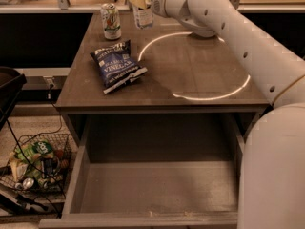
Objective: Move blue plastic bottle near 7up can
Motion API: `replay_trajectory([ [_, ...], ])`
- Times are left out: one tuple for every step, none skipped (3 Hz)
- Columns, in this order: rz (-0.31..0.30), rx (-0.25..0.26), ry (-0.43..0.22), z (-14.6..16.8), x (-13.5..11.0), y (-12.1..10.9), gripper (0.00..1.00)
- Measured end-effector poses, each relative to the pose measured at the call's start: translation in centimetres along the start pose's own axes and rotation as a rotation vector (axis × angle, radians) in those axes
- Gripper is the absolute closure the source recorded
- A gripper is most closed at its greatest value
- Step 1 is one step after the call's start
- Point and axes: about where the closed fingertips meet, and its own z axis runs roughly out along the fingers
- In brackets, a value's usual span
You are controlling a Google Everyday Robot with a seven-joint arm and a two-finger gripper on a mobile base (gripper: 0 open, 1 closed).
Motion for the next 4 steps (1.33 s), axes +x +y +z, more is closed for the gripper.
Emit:
replay_trajectory([
  [-0.003,0.018,0.024,0.5,2.4,0.3,1.0],
  [0.008,0.03,0.033,1.1,4.1,0.0,1.0],
  [0.028,0.021,0.027,2.4,5.0,-0.3,1.0],
  [0.037,-0.01,0.001,5.5,4.6,-1.4,1.0],
])
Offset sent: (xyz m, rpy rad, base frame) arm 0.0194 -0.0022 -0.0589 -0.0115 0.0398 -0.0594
